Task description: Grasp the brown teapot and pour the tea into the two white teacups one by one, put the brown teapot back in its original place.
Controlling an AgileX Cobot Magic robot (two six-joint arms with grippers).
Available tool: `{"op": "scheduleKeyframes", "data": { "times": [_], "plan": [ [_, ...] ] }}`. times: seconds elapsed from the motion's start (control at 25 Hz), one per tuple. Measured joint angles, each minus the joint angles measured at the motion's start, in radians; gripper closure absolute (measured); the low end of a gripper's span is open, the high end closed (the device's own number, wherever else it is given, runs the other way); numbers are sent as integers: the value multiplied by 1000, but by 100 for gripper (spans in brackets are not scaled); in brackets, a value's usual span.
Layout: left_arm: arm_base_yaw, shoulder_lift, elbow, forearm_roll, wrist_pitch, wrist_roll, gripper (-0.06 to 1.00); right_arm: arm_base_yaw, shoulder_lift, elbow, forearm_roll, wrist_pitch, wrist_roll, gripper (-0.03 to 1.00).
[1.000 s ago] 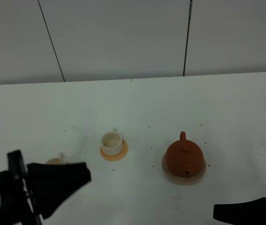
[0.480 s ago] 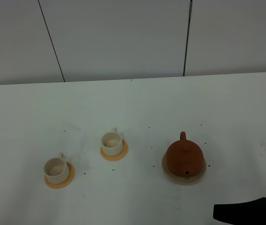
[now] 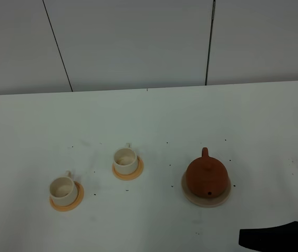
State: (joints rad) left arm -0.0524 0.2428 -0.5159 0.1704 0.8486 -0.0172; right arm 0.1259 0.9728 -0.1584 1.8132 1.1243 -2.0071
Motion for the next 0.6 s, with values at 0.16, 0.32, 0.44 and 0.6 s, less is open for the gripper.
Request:
{"op": "scheduleKeyframes", "data": {
  "times": [0.16,0.32,0.44,0.6],
  "plan": [
    [0,-1,-111,-104,207,52,93,0,0,0,0,0,0,50],
    [0,-13,-137,-192,341,67,93,0,0,0,0,0,0,50],
    [0,-84,-104,-238,341,54,93,0,0,0,0,0,1,50],
    [0,-233,-52,-221,341,-13,93,0,0,0,0,0,1,50]
  ]
}}
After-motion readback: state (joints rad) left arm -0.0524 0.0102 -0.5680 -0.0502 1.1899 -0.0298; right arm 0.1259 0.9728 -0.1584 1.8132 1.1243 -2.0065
